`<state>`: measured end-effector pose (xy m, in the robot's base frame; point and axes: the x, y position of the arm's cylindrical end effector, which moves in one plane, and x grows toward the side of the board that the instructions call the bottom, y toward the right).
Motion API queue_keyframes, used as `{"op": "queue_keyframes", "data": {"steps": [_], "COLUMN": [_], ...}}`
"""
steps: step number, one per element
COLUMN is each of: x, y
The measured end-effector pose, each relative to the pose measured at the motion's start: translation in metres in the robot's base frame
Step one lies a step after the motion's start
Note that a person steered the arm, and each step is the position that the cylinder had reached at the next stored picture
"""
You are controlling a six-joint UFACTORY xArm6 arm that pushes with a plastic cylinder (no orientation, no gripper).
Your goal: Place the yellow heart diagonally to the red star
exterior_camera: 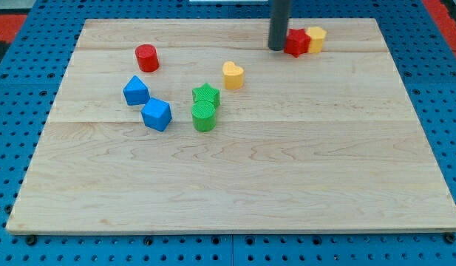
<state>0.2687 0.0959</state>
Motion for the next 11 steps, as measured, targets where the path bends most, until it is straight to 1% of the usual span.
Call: {"op": "queue_keyframes", "data": {"steps": [1,2,3,4,5,6,8,10,11], "x": [0.014,0.075,0.108,0.093,0.059,0.051,0.051,0.051,0.076], "y": [-0.044,-0.05,-0.075,-0.135,-0.114,-0.054,-0.123,-0.123,-0.125]}}
